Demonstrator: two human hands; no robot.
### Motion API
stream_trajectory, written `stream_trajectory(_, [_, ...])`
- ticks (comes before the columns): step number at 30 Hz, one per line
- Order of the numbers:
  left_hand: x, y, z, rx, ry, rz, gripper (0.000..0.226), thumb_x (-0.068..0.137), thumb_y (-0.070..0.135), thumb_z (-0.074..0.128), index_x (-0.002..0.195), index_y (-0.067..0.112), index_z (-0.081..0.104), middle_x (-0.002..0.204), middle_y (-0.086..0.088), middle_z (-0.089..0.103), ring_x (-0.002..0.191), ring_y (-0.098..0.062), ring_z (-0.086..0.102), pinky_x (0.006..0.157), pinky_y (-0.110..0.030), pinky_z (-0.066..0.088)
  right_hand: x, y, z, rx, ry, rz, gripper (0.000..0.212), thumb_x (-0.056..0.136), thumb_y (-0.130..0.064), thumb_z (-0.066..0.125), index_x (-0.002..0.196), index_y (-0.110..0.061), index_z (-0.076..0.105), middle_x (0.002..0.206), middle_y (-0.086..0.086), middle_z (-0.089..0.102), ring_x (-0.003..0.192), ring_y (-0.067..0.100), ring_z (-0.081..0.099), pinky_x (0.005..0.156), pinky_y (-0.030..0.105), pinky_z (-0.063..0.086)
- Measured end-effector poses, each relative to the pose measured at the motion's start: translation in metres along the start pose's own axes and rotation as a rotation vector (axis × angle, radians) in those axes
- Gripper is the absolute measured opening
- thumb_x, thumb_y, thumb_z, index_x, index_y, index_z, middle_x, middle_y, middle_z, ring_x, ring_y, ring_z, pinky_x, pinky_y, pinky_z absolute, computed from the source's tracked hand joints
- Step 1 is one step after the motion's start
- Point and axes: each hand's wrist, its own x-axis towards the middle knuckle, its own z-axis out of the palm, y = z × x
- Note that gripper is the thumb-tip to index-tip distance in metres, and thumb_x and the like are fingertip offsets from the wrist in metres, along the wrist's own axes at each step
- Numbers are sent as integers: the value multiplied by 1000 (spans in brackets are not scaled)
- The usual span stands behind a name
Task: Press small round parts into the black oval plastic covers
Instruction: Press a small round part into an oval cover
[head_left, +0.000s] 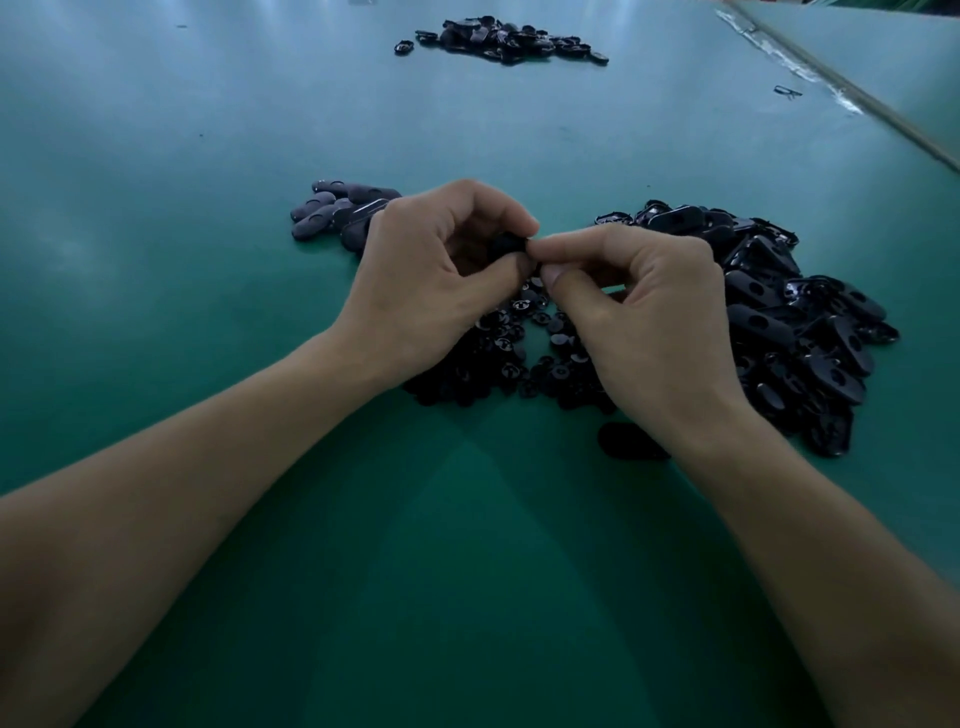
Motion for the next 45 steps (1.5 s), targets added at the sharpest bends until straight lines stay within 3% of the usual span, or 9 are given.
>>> stream_trajectory(3, [0,2,-2,-36,-21,-15,29,82,0,76,94,24,65,84,3,73,75,-7,70,73,-21,57,0,2,-1,-40,-10,3,22,89,-16,71,108,-29,72,88,-11,68,77,2,63,67,9,45])
stream_trajectory(5, [0,3,-2,-58,-45,-35,32,81,-3,78,96,23,65,78,9,73,71,-2,68,71,-18,55,1,3,-2,-34,-28,13,23,90,-16,70,111,-26,72,91,-15,69,81,-2,65,73,10,49])
stream_trajectory(9, [1,1,-6,-96,-70,-58,34,80,-3,78,98,23,65,77,9,75,71,-5,71,72,-22,58,4,7,-2,3,-48,33,17,89,-11,71,103,-20,76,88,-16,73,81,0,70,80,22,56])
stream_trajectory(22, [2,-1,-6,-154,-86,-95,29,81,0,77,97,22,68,78,7,75,74,-8,73,72,-21,58,7,10,-7,64,-46,44,13,86,-12,76,96,-20,75,85,-10,74,80,2,71,79,22,56])
stream_trajectory(27, [1,-2,-5,-163,-91,-104,27,82,-2,76,96,19,69,77,6,75,75,-11,73,75,-23,59,8,11,-8,-5,-73,42,16,89,-15,73,104,-19,75,88,-14,73,82,-2,70,81,21,56])
stream_trajectory(34, [1,-1,-4,-143,-89,-102,27,83,-5,75,95,18,69,75,6,75,73,-10,72,76,-26,61,6,9,-9,-39,-89,9,8,90,-17,72,94,-22,74,81,-14,73,75,-1,69,72,19,55])
stream_trajectory(39, [1,0,-2,-143,-81,-115,25,82,-6,76,92,16,69,73,5,75,68,-11,71,73,-27,62,6,6,-11,-28,-81,-34,11,87,-13,74,89,-23,74,76,-15,71,67,-3,68,59,7,49])
stream_trajectory(45, [1,2,-2,-131,-80,-110,25,81,-5,77,91,17,70,76,3,75,70,-11,71,74,-28,62,8,5,-10,-20,-72,3,12,85,-11,72,84,-23,73,72,-11,72,61,-1,67,58,10,48])
